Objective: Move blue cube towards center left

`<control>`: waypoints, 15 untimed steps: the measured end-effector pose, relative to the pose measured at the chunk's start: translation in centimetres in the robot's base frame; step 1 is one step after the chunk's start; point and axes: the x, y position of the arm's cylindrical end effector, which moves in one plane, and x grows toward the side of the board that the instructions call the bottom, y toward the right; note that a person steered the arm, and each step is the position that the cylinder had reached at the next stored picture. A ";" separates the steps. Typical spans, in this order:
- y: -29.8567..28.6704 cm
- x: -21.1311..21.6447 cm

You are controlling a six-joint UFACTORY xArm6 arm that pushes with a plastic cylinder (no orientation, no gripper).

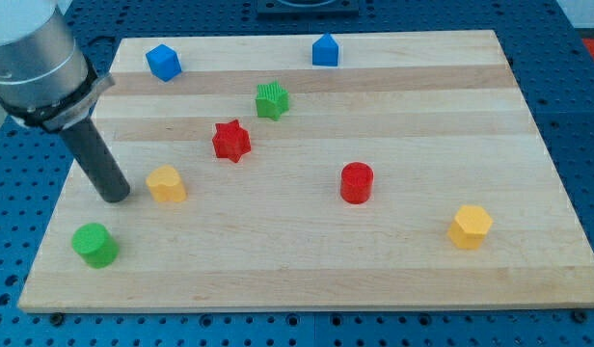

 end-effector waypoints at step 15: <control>9.0 -29.0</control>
